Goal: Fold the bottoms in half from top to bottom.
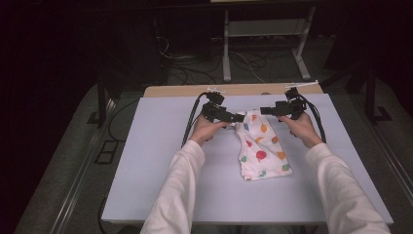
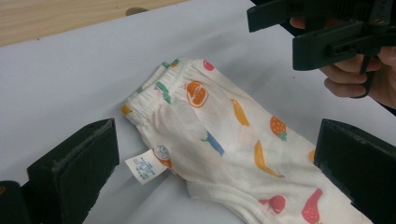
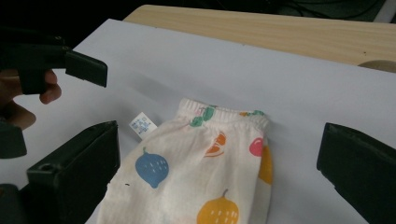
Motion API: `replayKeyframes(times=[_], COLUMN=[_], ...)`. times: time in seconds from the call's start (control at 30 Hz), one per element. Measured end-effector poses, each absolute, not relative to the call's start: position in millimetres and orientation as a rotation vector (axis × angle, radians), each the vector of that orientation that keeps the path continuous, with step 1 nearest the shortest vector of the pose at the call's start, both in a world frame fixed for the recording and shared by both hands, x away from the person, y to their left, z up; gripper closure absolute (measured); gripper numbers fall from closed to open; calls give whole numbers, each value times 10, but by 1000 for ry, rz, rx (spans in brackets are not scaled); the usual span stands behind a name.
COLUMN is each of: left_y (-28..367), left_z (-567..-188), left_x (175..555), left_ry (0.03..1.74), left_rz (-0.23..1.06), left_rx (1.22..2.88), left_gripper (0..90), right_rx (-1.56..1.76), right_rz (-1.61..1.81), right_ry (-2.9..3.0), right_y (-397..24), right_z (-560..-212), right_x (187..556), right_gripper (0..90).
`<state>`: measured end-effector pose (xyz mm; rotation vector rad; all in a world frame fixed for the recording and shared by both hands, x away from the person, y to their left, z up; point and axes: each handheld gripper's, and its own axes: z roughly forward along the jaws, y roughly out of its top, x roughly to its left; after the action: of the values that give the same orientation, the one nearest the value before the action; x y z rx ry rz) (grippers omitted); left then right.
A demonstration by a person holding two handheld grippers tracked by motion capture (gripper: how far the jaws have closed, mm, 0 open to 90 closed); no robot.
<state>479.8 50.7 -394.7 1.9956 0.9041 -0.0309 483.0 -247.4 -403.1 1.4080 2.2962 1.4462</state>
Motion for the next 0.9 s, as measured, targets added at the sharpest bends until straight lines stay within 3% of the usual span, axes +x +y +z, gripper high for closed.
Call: replayKeyframes(times=[0.9], left_y=[586], left_z=[-4375], left_x=[5067], left_ry=[1098], left_rz=[-168], left_rx=[1926], left_gripper=[53], right_rx=[1572], right_rz=[1309], right_ry=[2376], right_y=[-2517], right_z=[-4224], right_x=[5044], right_gripper=[0])
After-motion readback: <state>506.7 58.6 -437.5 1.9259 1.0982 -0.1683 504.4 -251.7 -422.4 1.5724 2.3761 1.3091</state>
